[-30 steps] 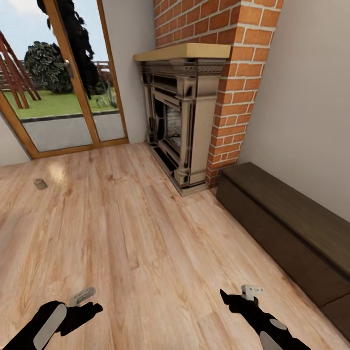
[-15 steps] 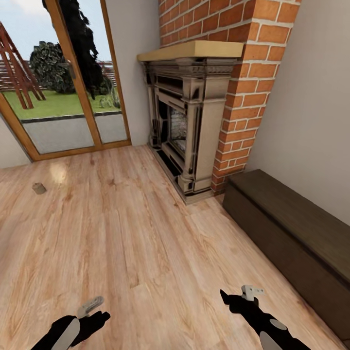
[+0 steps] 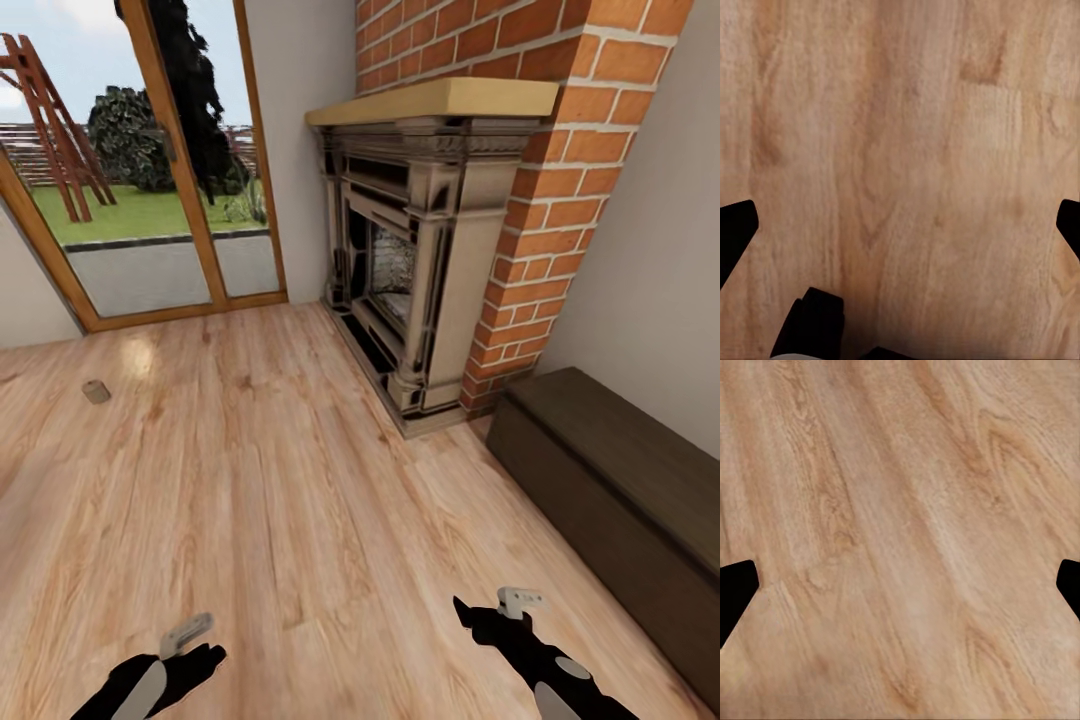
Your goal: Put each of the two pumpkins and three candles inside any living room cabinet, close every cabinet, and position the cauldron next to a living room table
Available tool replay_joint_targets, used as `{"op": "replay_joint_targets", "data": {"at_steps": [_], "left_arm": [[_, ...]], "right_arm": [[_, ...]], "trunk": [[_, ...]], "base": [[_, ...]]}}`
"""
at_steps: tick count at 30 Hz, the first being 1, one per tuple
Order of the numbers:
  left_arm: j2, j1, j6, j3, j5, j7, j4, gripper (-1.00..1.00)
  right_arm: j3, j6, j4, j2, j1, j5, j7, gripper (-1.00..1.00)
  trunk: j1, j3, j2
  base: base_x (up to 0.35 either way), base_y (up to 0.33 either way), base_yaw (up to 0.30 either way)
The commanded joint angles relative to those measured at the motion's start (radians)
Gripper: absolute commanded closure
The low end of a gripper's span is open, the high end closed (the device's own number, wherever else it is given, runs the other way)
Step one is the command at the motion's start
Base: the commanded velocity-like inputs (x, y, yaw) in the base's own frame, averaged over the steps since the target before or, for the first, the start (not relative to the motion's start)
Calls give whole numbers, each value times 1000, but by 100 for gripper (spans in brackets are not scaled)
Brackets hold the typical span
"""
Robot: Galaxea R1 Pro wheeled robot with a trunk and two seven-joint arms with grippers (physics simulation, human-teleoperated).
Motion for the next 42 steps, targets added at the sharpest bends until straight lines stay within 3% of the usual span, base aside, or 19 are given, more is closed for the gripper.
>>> {"op": "replay_joint_targets", "data": {"at_steps": [1,19,42], "left_arm": [[1,0,-1,-8,11,9,1,-100],[1,0,-10,-7,9,8,12,-100],[-2,1,-10,-6,9,8,12,-100]], "right_arm": [[4,1,-3,-1,-1,-6,-9,-100],[4,0,39,-1,-1,-3,-7,-100],[3,-22,66,-1,-1,-14,-7,-100]], "trunk": [[0,-1,0],[0,-1,0],[0,-1,0]], "base": [[260,236,2],[199,264,-207],[19,13,-280]]}}
